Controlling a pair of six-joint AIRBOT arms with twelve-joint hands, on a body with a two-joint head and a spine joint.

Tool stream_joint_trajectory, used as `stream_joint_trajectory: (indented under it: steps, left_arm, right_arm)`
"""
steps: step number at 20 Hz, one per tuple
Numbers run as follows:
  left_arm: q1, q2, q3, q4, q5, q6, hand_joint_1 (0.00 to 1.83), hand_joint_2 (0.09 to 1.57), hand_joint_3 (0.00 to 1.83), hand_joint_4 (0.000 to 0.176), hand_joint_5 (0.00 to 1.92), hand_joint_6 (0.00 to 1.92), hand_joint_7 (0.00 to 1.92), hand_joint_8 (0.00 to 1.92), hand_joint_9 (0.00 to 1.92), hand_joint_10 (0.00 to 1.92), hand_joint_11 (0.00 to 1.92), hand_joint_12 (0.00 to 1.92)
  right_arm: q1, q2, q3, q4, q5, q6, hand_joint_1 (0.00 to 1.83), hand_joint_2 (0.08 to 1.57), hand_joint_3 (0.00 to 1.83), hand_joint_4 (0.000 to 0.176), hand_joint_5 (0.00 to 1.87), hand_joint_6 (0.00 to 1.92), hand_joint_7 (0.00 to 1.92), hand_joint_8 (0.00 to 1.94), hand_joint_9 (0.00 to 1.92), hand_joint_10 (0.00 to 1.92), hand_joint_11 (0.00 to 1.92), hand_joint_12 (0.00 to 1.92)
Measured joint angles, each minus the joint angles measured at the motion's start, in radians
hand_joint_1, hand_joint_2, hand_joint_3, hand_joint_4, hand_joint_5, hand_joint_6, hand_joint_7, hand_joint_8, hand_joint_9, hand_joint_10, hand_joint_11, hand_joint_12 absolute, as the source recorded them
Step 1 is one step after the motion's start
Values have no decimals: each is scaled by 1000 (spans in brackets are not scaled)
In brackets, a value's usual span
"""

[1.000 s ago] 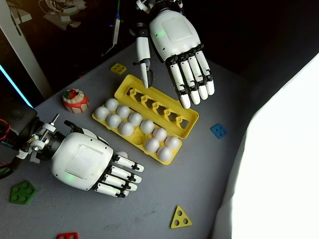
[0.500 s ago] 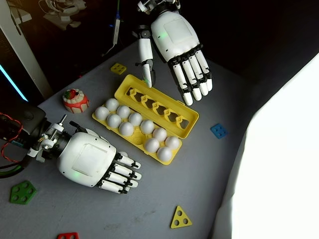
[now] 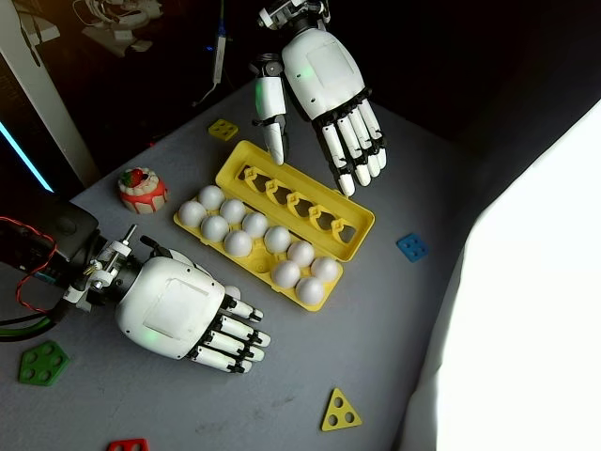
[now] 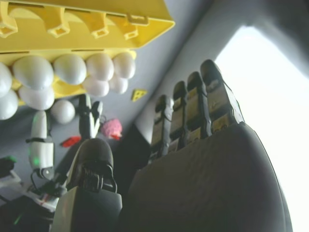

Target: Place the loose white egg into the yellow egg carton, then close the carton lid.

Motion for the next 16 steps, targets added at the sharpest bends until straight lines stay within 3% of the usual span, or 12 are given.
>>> stream_joint_trajectory:
  steps: [1, 3, 4, 5, 6, 8, 11, 13, 16]
  left_arm:
    - [10, 0, -6, -9, -3, -1, 31, 1343, 0, 64, 94, 1, 92, 0, 64, 3, 0, 300]
    - [14, 1, -10, -5, -5, -2, 51, 1342, 0, 60, 105, 1, 100, 0, 75, 3, 0, 322]
    - [14, 2, -10, 8, -3, -2, 61, 1341, 0, 60, 103, 0, 101, 1, 75, 2, 0, 305]
    - [14, 2, -10, 14, 0, -2, 49, 1340, 0, 63, 106, 1, 100, 0, 79, 3, 0, 315]
    - [14, 2, -10, 16, 7, -2, 54, 1340, 0, 63, 109, 2, 111, 3, 88, 5, 0, 333]
    - [10, 2, -10, 15, 27, -2, 57, 1337, 0, 66, 101, 1, 109, 1, 94, 2, 0, 369]
    - [-9, 2, -17, 0, 42, -2, 49, 1344, 2, 63, 99, 0, 87, 0, 63, 0, 0, 285]
    - [-11, 3, -19, -15, 39, -2, 59, 1340, 0, 59, 112, 4, 103, 4, 77, 5, 0, 329]
    - [-33, 4, -3, 1, 27, -2, 45, 1339, 0, 65, 104, 1, 69, 0, 61, 0, 0, 323]
  right_arm:
    - [0, 0, 1, 0, 0, 2, 1113, 1049, 4, 0, 711, 90, 239, 7, 163, 9, 0, 632]
    - [0, 0, 1, -5, 2, 4, 1078, 1090, 13, 0, 782, 150, 250, 2, 164, 3, 0, 563]
    - [0, 0, 1, -6, 2, 5, 1093, 1099, 5, 0, 756, 302, 286, 2, 199, 2, 0, 628]
    - [0, 0, 1, -6, 3, 5, 1135, 1122, 4, 0, 907, 883, 393, 15, 222, 5, 0, 623]
    - [0, 0, 2, -10, 5, 6, 1140, 1124, 1, 0, 947, 996, 468, 21, 245, 10, 0, 642]
    - [0, 0, 3, -13, 4, 8, 1160, 1102, 0, 0, 1014, 929, 591, 24, 304, 20, 0, 668]
    - [0, 0, 3, -20, 4, 7, 1157, 1106, 1, 0, 998, 951, 605, 13, 317, 17, 0, 646]
    - [0, 0, 3, -28, 2, 8, 1160, 1101, 0, 0, 1010, 933, 609, 8, 319, 13, 0, 620]
    - [0, 11, 3, -83, -39, 99, 1157, 1106, 3, 0, 996, 957, 605, 1, 309, 3, 0, 580]
